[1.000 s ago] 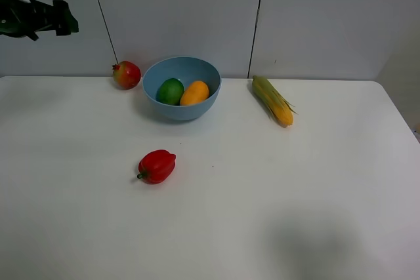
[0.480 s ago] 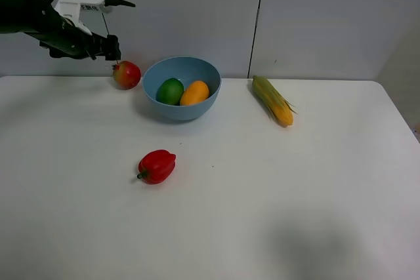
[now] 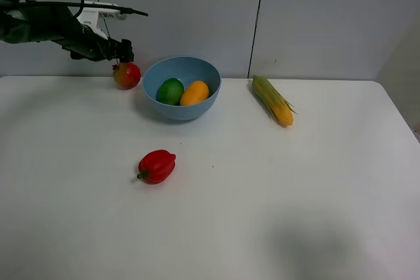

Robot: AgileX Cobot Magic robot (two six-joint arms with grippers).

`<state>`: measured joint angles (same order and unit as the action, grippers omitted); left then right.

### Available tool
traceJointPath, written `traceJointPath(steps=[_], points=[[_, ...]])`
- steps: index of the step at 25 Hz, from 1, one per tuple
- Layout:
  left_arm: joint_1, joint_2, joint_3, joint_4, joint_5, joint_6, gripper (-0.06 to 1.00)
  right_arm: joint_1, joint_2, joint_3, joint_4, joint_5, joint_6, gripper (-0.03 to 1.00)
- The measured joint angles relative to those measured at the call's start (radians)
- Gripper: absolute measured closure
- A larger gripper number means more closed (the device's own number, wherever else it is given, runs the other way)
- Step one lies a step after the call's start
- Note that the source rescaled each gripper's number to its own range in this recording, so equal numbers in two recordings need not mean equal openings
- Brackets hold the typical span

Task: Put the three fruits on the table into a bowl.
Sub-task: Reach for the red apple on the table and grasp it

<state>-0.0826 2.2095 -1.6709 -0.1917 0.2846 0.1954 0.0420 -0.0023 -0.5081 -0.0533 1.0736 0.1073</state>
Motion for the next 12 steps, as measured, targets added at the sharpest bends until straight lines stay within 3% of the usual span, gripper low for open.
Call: traceJointPath(steps=[12], points=[[0.000, 0.115, -0.047, -0.049, -0.083, 0.041, -0.06, 0.000, 0.000, 0.000, 0.000, 0.000, 0.000, -0.03]])
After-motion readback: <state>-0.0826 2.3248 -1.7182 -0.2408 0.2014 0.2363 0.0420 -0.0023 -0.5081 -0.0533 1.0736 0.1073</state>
